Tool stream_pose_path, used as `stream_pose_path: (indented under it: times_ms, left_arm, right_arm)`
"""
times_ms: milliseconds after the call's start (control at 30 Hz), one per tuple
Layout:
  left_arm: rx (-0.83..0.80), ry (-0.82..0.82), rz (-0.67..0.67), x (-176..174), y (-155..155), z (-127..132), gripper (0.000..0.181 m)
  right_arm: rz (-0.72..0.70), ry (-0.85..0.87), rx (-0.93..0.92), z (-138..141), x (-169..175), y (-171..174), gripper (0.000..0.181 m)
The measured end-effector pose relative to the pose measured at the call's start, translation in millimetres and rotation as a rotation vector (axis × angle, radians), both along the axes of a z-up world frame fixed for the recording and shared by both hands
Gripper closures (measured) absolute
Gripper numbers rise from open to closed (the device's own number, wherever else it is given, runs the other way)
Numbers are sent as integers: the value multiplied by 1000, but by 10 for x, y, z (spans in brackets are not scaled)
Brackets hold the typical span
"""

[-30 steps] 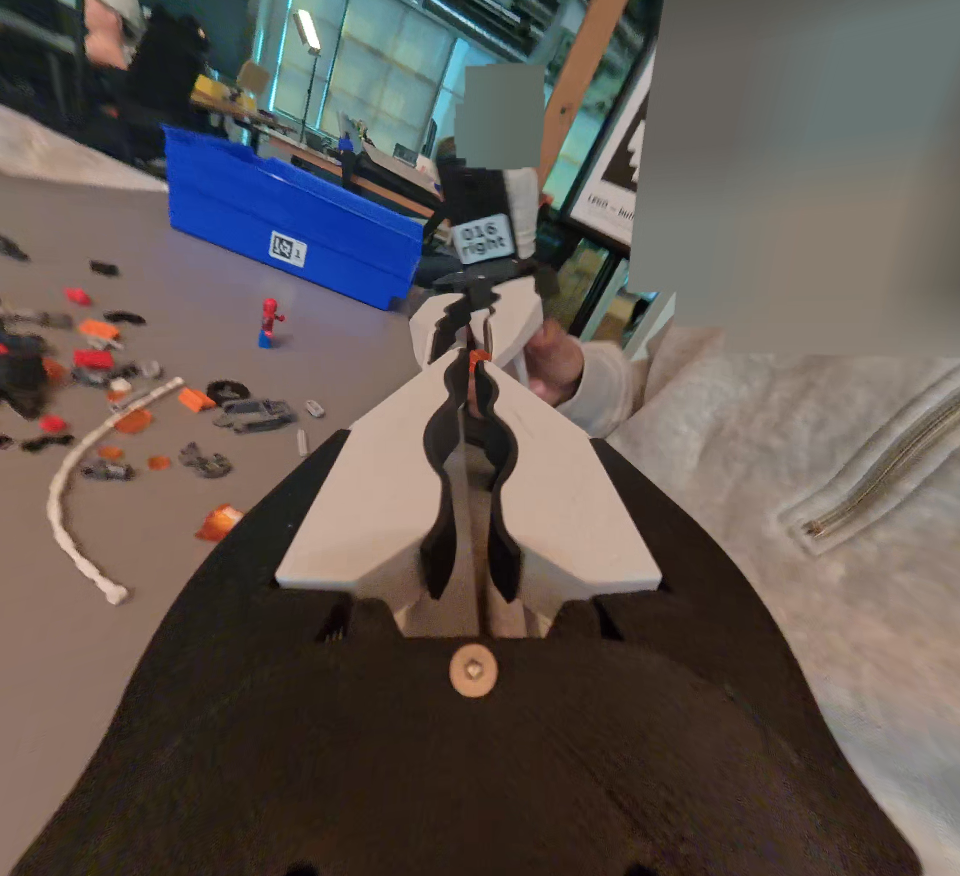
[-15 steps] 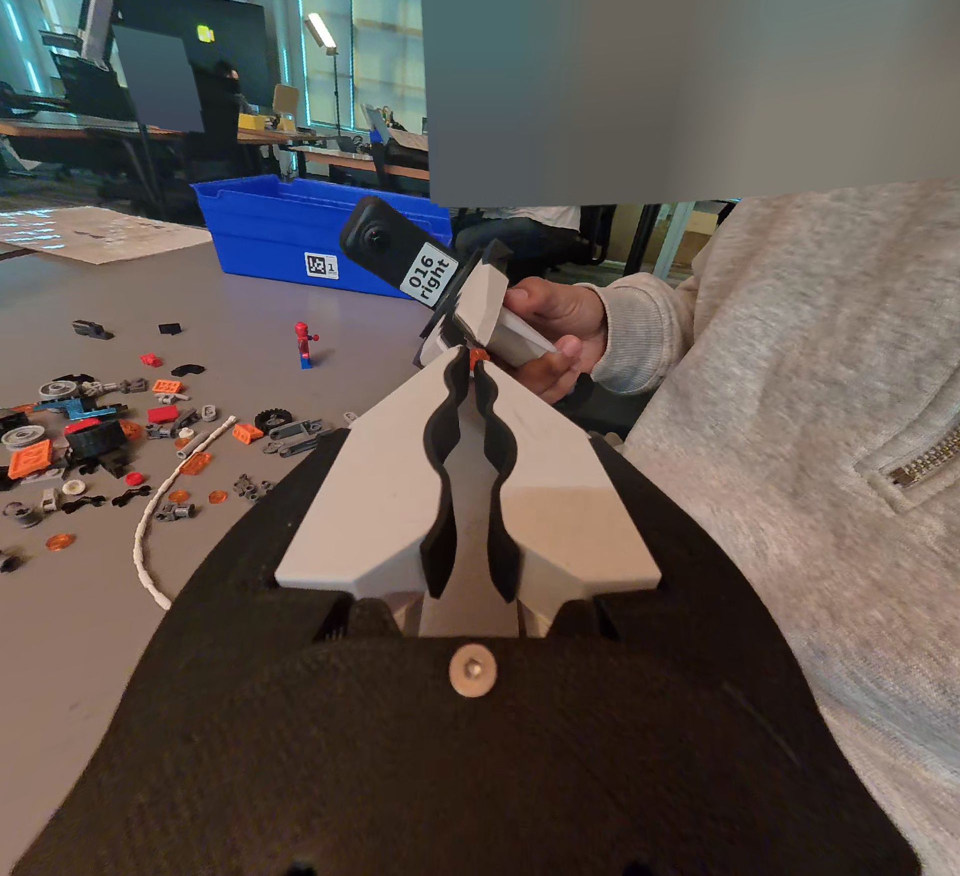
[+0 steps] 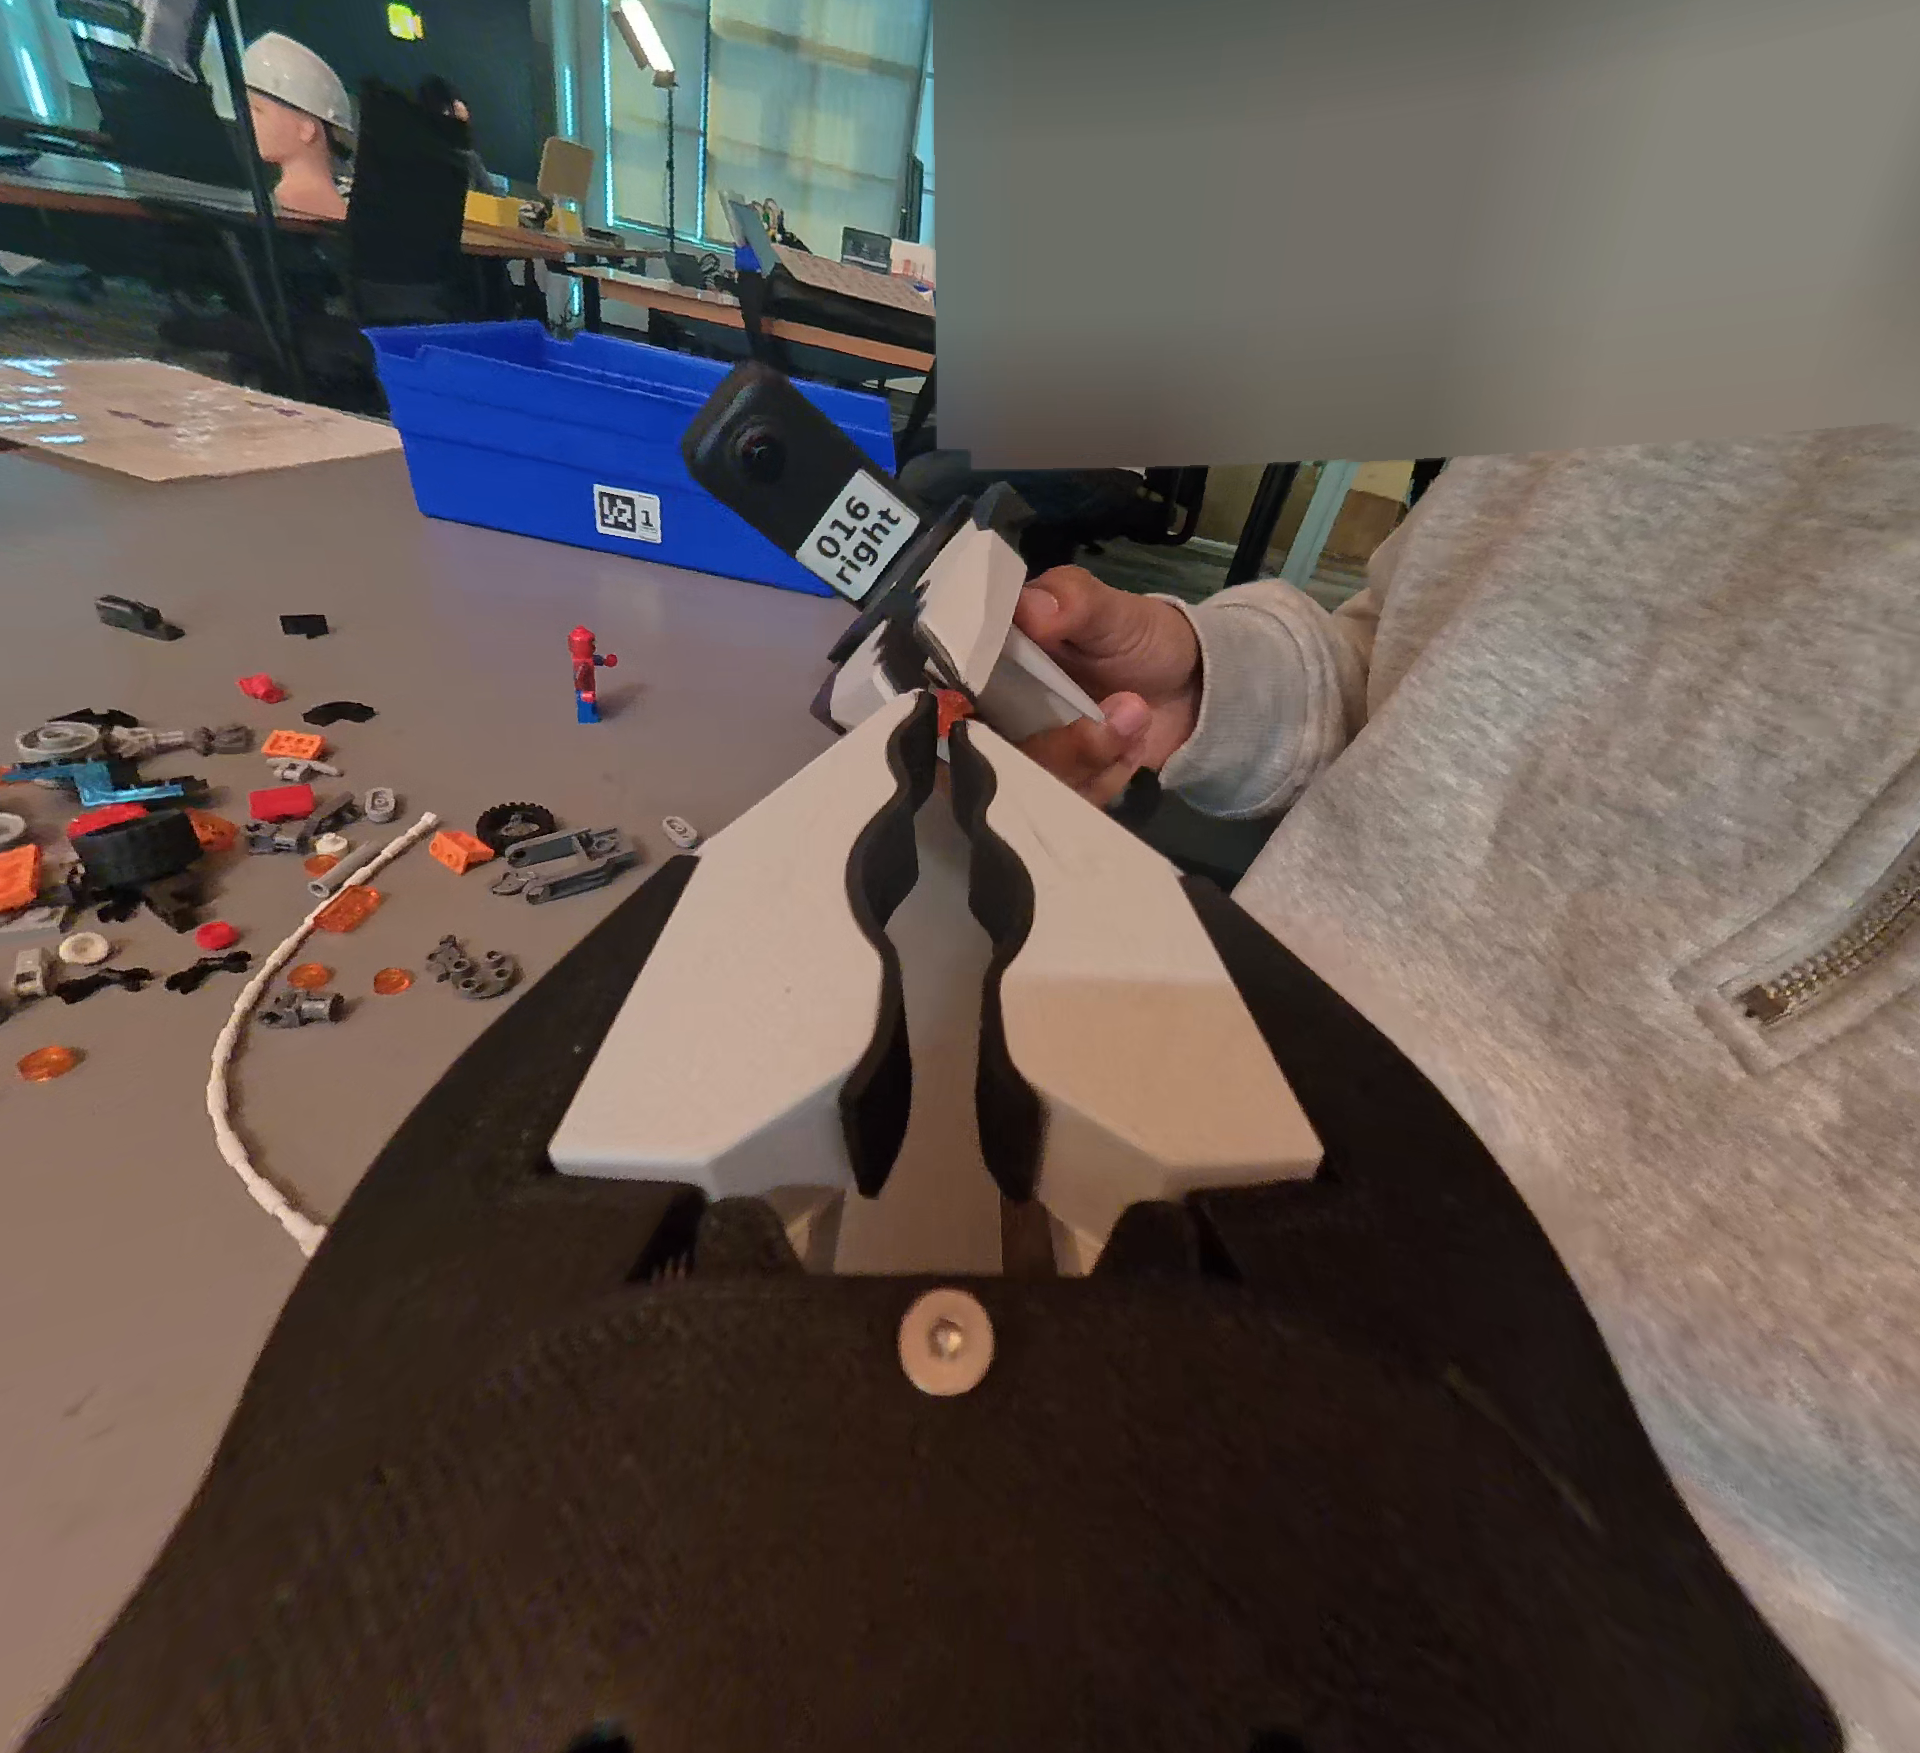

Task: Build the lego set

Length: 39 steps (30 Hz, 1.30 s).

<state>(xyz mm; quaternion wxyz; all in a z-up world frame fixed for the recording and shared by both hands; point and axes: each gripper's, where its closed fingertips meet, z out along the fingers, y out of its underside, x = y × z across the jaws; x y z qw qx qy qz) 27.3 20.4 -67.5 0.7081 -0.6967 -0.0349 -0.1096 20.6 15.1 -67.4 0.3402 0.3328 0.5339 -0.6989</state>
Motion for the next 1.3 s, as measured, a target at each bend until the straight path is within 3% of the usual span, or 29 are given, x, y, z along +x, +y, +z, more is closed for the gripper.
stream_pose_path:
  times_ms: [33,200,300,433,500,700,767,867,933,1100,1300]
  left_arm:
    - [0,-13,4,-5,4,2,181]
    - [-74,-147,164,-272,-48,-68,181]
    - [-276,-300,429,-635,-182,-434,169]
    - [-598,-238,549,-691,-228,-877,176]
    - [-695,-207,559,-668,-182,-965,179]
    - [-798,-277,563,-653,-113,-1100,143]
    - [-840,-278,589,-695,-125,-1176,144]
    - [-875,-249,627,-765,-93,-1216,152]
    - [-913,-217,650,-797,-98,-1235,161]
    - [-910,-232,637,-806,-72,-1243,171]
    - [-824,-278,579,-785,-23,-1230,173]
  right_arm:
    - [-19,25,9,5,-15,13,175]
    - [-213,191,144,-70,-233,190,176]
    - [-320,274,239,-141,-355,331,175]
    - [-410,394,403,-299,-448,400,175]
    - [-434,418,432,-311,-466,403,175]
    - [-529,476,410,-204,-501,529,176]
    - [-602,575,449,-147,-495,598,175]
    - [-740,871,696,-151,-462,670,175]
    - [-768,964,762,-154,-434,651,175]
    - [-768,918,640,-87,-379,641,175]
    - [-757,924,636,-89,-362,606,175]
